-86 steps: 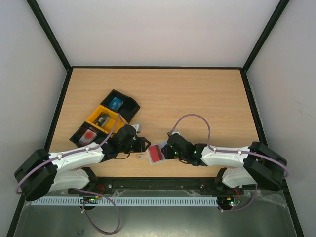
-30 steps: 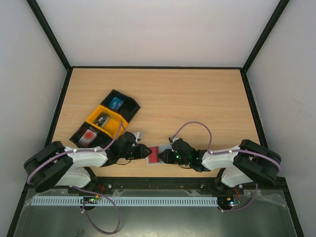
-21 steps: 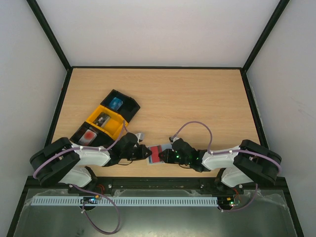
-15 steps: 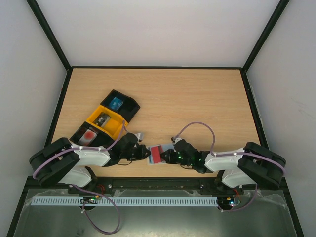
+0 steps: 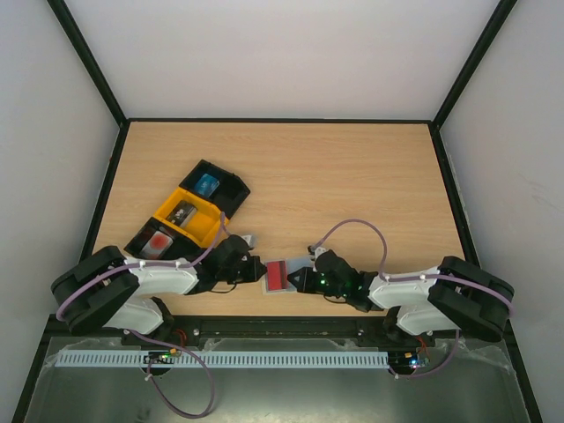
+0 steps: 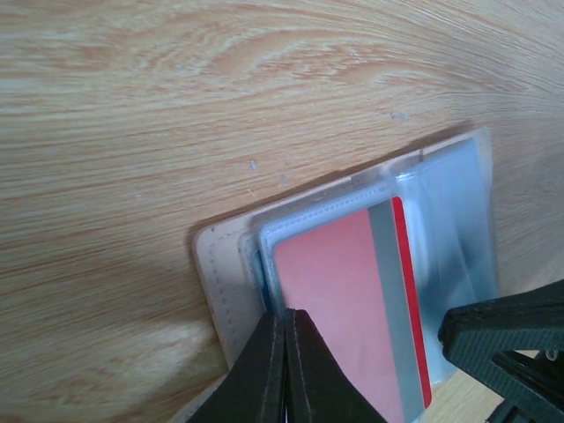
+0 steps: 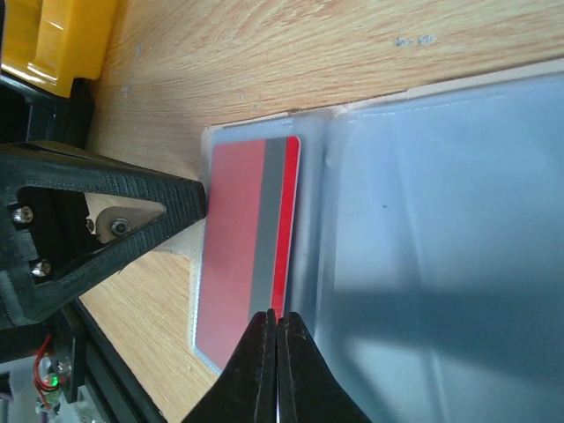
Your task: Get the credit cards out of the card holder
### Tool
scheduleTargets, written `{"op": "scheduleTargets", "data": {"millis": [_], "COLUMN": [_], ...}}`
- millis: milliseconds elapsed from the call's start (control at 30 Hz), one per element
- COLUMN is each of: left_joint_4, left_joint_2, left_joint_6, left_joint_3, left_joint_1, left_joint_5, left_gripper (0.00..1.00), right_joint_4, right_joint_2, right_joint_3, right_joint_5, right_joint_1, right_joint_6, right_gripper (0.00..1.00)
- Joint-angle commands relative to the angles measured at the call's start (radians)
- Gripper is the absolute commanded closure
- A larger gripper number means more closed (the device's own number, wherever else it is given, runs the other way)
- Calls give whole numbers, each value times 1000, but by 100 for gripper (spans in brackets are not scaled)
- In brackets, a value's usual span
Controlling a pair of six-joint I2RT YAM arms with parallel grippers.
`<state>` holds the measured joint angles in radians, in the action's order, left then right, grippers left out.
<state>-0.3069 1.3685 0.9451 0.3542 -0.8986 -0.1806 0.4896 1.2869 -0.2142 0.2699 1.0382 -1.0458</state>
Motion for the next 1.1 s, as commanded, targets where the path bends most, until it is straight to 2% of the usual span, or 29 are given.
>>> {"op": "scheduleTargets", "data": {"millis": [0, 100, 233, 367, 500, 600, 667, 833, 1067], "left_joint_4": [53, 61, 53, 71, 124, 108, 110, 26, -5], "left_joint_2": [-4, -9, -12, -27, -95, -142, -143, -85, -10], "left_joint_6": [-34, -47, -41, -41, -21, -6, 6, 26, 29], "left_joint_3": [14, 16, 20, 43, 63, 64, 68, 51, 46], "left_joint_1": [-3, -3, -4, -4, -3, -4, -6, -6, -10], "left_joint_5": [65, 75, 59, 56, 87, 56, 46, 1, -9], "left_gripper": [97, 97, 97, 96, 85, 75, 72, 72, 77], "right_joint_4": [78, 85, 90, 94, 89, 80, 86, 93, 95], "right_joint_2": [-7, -13, 16, 35, 31, 30, 28, 41, 74], "right_joint_3": [34, 33, 19, 6, 13, 14, 18, 7, -11], "right_joint_5": [-4, -6, 14, 14, -22, -26, -27, -1, 9], "right_joint_1": [-3, -4, -4, -4, -5, -7, -11, -31, -37], "right_joint_6": [-18, -17, -19, -18, -24, -18, -15, 4, 6], "right_gripper": [98, 98, 89, 86, 83, 81, 81, 82, 84]}}
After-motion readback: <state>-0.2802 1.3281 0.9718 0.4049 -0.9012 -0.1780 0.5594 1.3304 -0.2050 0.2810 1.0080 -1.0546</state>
